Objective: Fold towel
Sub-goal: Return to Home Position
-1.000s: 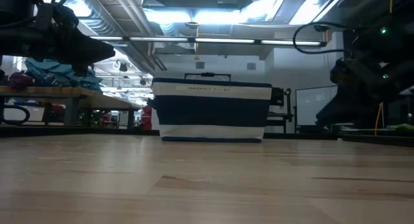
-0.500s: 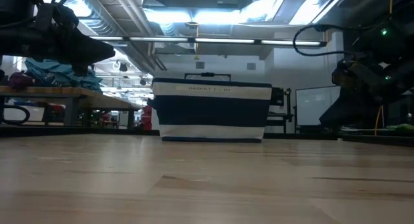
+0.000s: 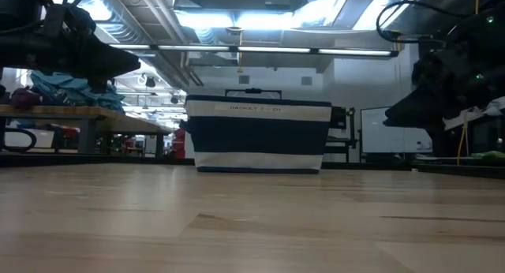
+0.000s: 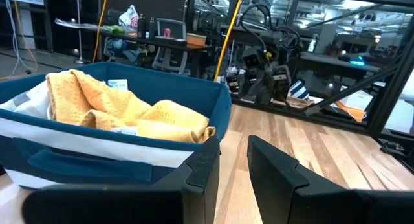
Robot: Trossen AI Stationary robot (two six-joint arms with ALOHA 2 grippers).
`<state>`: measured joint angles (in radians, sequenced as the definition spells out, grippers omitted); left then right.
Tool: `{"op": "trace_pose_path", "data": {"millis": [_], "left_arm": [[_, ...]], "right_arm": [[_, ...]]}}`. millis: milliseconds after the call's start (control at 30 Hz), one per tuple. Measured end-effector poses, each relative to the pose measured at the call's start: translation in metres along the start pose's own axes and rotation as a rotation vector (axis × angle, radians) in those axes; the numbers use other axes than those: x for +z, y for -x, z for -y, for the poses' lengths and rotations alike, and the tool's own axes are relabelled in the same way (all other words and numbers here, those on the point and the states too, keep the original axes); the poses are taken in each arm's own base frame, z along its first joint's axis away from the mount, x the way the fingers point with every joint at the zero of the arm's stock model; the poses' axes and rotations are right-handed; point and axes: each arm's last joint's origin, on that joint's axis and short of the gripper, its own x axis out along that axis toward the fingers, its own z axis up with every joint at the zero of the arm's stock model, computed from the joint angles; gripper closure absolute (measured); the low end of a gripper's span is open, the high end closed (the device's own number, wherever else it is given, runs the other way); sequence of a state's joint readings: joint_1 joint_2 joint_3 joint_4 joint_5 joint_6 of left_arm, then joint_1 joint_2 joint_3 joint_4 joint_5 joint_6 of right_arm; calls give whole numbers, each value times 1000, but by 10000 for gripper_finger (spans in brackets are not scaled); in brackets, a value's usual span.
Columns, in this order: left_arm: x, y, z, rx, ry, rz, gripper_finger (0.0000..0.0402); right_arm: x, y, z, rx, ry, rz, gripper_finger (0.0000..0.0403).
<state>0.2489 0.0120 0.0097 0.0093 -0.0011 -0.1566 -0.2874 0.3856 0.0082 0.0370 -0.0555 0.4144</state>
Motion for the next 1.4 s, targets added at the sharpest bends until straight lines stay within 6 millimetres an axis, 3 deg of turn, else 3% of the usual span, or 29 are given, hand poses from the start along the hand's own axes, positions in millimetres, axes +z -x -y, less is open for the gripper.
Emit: {"op": "trace_pose_path", "data": {"millis": [733, 1400], "left_arm": [[-2, 1, 13, -134, 1, -16, 329], [-3, 1, 14, -146, 1, -26, 329]], "right_arm": [[-2, 10, -24, 216, 64, 35, 270], [3, 16, -26, 247, 59, 104, 270]]}}
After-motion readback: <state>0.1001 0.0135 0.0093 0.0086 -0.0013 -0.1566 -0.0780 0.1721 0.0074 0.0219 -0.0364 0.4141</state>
